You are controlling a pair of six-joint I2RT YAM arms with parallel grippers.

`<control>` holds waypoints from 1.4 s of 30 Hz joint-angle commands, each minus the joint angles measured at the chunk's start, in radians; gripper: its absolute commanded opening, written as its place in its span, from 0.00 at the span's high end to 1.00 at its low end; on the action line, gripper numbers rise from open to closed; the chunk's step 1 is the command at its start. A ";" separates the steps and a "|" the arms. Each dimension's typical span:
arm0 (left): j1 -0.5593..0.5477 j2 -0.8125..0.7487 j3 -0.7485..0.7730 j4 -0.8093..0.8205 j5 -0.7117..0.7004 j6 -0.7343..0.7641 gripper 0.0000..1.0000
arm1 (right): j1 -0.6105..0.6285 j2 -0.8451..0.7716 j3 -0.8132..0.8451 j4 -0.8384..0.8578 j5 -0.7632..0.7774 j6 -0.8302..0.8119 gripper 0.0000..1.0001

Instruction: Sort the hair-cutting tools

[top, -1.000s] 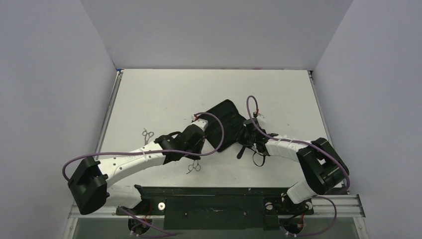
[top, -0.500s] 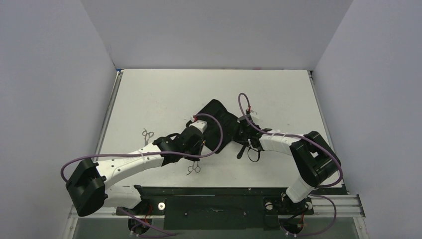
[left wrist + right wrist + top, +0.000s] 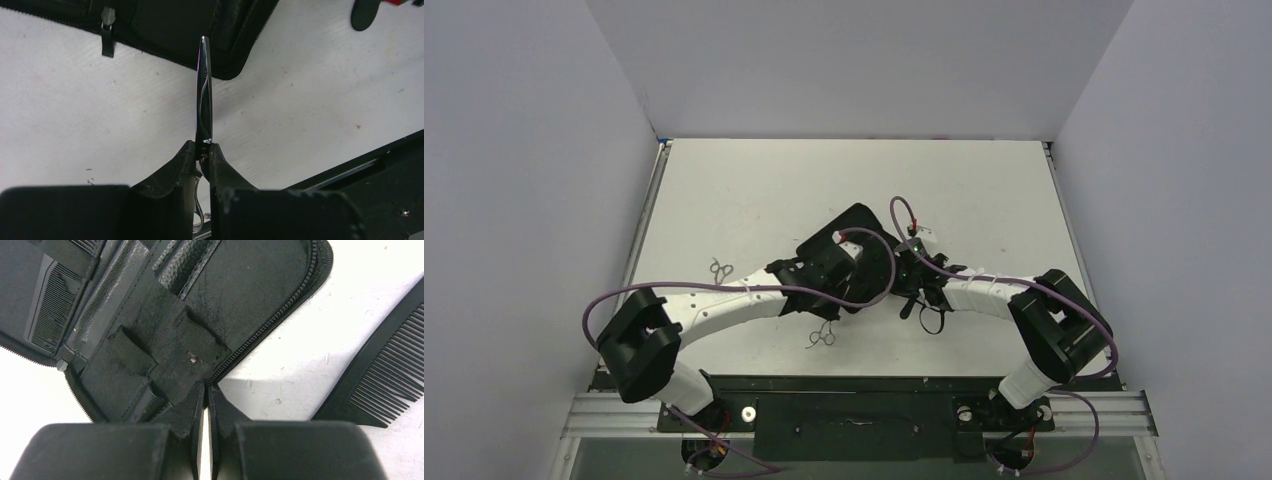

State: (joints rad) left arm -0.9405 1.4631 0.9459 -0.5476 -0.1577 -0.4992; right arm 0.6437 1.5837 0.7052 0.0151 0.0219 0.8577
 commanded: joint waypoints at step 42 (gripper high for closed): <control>-0.007 0.409 0.369 -0.111 0.004 0.088 1.00 | -0.144 -0.182 -0.045 -0.061 -0.088 -0.076 0.64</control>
State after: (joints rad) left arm -0.9493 1.8507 1.2617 -0.6762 -0.1669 -0.3908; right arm 0.5034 1.4517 0.6617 -0.1055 -0.0681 0.7616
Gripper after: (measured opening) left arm 0.071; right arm 0.364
